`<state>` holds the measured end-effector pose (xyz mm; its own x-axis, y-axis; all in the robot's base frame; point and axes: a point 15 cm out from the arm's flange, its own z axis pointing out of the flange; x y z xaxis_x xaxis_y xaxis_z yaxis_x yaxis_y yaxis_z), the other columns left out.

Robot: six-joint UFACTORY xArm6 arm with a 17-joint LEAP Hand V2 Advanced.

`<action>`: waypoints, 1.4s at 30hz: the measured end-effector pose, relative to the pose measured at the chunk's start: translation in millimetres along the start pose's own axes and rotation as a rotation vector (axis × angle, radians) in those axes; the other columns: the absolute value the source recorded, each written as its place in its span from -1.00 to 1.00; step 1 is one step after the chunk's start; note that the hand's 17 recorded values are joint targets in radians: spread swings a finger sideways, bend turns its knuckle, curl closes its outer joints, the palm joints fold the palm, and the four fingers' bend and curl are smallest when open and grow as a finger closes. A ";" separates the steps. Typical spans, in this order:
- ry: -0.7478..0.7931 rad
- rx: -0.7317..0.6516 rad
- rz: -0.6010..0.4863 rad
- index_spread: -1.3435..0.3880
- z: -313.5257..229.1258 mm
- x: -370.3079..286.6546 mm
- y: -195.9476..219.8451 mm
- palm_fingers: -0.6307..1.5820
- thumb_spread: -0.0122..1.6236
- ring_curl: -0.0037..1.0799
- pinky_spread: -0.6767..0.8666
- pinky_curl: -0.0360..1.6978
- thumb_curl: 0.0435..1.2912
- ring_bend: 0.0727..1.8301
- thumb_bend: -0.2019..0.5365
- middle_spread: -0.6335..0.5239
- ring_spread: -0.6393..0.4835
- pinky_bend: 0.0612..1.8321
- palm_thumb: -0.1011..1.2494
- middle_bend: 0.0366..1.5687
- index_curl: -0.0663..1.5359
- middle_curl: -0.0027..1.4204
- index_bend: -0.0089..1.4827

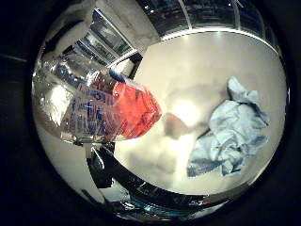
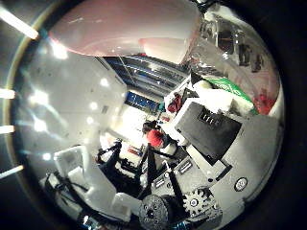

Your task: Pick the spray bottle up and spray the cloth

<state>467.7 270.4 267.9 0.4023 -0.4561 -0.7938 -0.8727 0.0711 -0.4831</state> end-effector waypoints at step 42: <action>0.014 -0.137 -0.016 0.28 98.3 110.9 25.9 0.61 0.10 0.15 -0.50 0.27 0.08 0.38 -0.55 -0.05 -0.17 0.02 0.44 0.61 0.06 -0.12 0.26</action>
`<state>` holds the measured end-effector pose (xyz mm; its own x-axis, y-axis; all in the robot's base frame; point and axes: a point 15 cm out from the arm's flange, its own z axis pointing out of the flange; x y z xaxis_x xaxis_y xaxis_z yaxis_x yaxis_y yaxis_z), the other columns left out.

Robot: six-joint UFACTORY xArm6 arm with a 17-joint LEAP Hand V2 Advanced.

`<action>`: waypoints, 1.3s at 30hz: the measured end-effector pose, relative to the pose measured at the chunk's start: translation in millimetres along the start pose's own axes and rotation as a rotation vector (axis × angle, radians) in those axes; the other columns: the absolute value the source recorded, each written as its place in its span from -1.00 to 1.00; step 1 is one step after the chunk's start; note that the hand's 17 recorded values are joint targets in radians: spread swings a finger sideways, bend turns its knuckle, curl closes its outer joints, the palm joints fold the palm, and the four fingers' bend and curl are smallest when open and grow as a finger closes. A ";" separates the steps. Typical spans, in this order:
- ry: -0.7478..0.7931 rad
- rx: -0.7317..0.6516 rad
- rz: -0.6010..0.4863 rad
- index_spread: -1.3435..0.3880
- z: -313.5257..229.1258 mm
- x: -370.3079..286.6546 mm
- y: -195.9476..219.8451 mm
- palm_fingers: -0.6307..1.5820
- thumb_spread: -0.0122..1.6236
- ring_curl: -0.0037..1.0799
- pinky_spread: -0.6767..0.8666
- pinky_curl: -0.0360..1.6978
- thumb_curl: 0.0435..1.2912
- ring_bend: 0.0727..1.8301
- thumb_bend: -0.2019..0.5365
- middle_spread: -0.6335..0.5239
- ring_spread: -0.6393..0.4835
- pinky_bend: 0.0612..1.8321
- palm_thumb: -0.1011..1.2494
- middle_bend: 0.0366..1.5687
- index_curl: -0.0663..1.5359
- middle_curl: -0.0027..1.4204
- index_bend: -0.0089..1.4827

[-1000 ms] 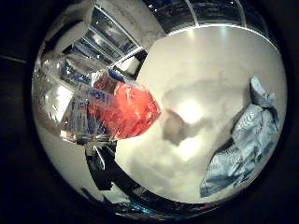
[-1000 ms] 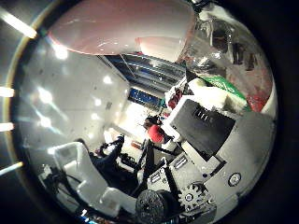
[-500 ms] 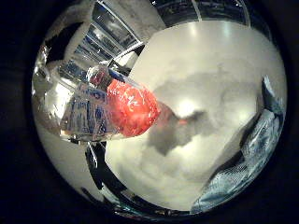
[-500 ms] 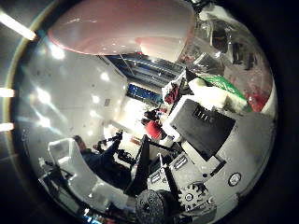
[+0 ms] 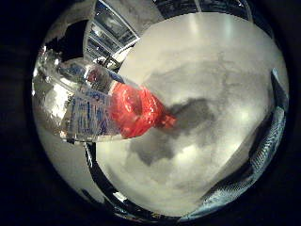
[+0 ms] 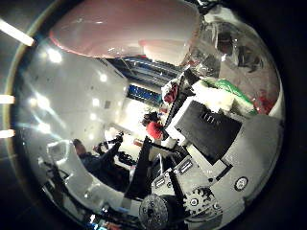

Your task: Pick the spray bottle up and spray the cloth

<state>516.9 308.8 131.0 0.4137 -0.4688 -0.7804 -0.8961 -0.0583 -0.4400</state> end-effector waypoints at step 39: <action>0.409 -0.034 -0.211 0.04 -258.9 46.9 31.2 -0.16 0.28 -0.59 0.37 -0.55 -0.42 -0.73 -0.52 -0.02 0.04 -0.75 0.23 -0.81 -0.45 -0.55 -0.73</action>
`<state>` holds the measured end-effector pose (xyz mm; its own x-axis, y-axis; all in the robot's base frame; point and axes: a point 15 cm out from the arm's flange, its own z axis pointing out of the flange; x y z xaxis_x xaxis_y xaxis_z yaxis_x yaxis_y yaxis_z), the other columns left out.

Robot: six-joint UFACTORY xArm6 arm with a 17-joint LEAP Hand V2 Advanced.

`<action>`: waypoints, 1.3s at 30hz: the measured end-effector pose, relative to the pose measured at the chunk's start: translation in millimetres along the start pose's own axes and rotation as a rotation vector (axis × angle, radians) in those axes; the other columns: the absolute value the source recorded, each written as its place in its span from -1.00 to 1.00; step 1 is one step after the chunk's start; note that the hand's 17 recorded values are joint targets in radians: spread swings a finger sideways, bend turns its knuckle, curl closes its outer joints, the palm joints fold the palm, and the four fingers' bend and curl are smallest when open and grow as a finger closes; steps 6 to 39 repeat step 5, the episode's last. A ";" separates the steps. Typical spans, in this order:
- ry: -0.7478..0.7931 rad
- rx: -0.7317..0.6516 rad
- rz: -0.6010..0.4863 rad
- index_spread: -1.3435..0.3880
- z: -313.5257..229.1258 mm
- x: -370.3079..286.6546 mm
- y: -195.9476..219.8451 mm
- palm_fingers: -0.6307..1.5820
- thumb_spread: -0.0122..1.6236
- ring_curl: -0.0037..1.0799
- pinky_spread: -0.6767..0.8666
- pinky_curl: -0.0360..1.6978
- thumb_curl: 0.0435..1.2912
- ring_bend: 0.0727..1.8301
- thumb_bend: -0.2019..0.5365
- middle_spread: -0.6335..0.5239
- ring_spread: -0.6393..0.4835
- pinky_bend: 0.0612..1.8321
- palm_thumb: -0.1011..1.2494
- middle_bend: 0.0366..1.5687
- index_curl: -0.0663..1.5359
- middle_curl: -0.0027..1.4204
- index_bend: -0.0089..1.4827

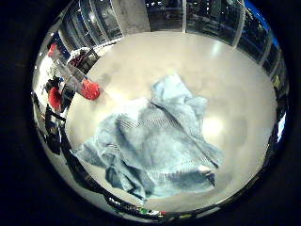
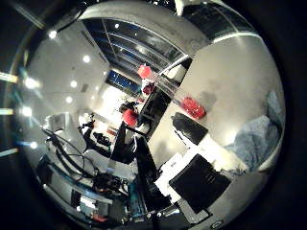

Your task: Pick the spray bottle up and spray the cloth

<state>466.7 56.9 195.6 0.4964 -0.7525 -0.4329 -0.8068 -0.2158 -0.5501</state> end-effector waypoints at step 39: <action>0.085 -0.096 -0.006 0.04 -30.4 14.1 34.9 -0.15 0.28 -0.60 0.37 -0.57 -0.42 -0.77 -0.52 -0.03 0.08 -0.77 0.23 -0.81 -0.45 -0.57 -0.72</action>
